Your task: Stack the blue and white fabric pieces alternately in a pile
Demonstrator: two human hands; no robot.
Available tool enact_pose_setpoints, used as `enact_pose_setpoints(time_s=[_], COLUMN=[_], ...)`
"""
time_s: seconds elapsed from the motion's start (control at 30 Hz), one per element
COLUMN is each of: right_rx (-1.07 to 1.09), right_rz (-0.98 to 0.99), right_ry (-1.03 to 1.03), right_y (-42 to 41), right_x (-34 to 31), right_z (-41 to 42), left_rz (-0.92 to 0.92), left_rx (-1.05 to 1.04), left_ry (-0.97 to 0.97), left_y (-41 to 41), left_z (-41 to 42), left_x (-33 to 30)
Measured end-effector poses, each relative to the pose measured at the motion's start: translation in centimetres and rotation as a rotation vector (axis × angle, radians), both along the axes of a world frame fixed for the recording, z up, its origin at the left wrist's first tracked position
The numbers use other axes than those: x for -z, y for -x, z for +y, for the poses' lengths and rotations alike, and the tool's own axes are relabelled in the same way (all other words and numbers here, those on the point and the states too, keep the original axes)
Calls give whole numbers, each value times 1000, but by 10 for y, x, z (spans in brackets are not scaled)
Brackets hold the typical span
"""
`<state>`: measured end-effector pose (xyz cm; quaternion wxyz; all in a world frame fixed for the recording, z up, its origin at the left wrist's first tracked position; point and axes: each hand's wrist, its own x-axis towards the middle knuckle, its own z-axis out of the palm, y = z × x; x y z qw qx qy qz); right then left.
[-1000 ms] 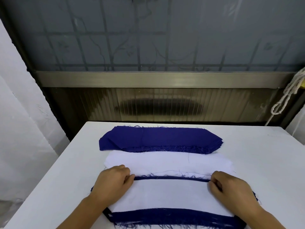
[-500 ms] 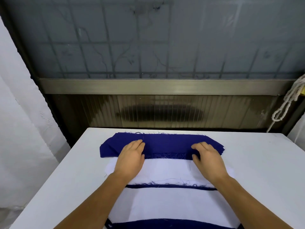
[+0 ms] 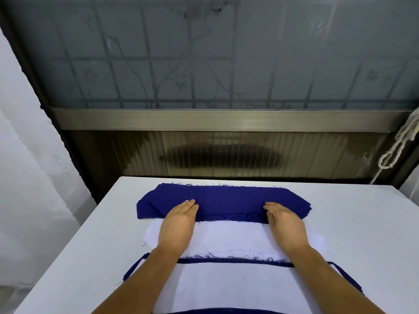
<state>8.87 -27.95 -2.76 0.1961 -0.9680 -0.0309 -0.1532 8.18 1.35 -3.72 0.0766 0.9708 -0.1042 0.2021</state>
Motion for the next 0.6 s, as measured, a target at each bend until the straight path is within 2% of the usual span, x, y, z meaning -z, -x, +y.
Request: enact_pose_setpoints(time_s=[0.07, 0.23, 0.33, 0.5, 0.6], right_rx=[20, 51, 69, 113, 126], right_rz=[-6, -44, -75, -58, -75], right_ry=[0, 5, 3, 61, 29], right_y=[0, 4, 3, -2, -2], right_x=[-1, 2, 1, -3, -2], right_z=[1, 5, 6, 6, 7], left_rz=[-87, -165, -171, -172, -176], left_rx=[9, -65, -42, -24, -29], left_ry=[-5, 80, 50, 99, 131], left_y=[2, 3, 4, 5, 6], left_z=[0, 3, 6, 6, 5], left_x=[-3, -6, -6, -10, -12])
